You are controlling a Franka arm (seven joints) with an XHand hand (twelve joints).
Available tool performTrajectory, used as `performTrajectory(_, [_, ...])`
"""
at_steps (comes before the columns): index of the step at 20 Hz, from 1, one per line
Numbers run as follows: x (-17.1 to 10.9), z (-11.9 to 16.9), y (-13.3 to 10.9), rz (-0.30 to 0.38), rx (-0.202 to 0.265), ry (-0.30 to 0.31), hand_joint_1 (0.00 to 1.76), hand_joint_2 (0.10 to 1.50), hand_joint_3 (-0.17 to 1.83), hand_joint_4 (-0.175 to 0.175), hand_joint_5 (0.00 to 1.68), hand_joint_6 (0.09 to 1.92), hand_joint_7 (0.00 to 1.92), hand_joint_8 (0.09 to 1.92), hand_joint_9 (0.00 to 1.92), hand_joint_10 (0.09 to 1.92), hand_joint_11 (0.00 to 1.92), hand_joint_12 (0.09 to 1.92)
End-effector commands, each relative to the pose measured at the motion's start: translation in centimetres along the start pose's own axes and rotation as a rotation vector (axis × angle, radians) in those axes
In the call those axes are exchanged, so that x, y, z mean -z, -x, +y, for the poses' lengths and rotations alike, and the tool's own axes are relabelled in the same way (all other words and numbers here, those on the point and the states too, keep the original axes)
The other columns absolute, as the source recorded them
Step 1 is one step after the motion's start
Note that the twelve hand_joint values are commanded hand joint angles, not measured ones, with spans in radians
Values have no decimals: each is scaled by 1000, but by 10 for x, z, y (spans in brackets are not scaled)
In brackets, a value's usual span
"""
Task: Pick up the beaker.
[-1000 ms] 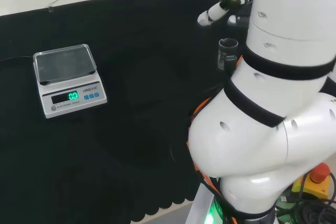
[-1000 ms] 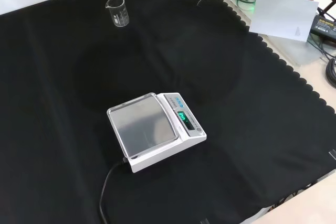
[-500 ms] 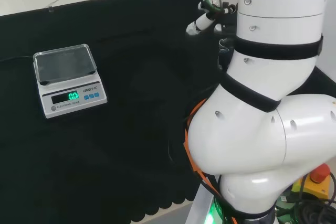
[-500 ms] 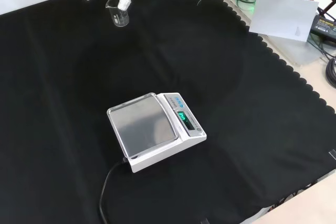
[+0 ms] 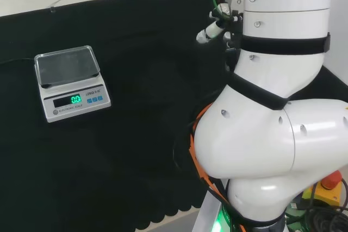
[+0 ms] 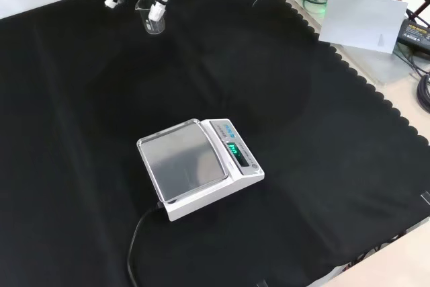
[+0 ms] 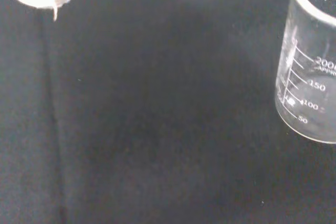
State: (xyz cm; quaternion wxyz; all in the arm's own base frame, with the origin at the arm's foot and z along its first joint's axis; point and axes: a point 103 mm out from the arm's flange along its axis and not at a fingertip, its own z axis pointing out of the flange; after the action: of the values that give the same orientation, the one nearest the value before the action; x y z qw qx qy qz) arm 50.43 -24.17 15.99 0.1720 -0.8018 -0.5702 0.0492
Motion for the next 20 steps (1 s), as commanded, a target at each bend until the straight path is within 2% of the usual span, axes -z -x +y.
performTrajectory(1, [-18, 12, 13, -8, -33, -20, 697, 602, 315, -10, 257, 87, 127, 738, 252, 923, 13, 1551])
performTrajectory(10, [-28, 12, 45, 47, -79, -15, 696, 599, 320, -9, 261, 87, 132, 737, 252, 924, 12, 1553])
performTrajectory(18, [-41, 10, 59, 37, -111, -27, 698, 596, 324, -6, 246, 87, 134, 736, 253, 925, 17, 1556])
performTrajectory(20, [-36, 6, 74, 62, -116, -24, 698, 594, 324, -4, 234, 87, 134, 736, 254, 926, 18, 1557])
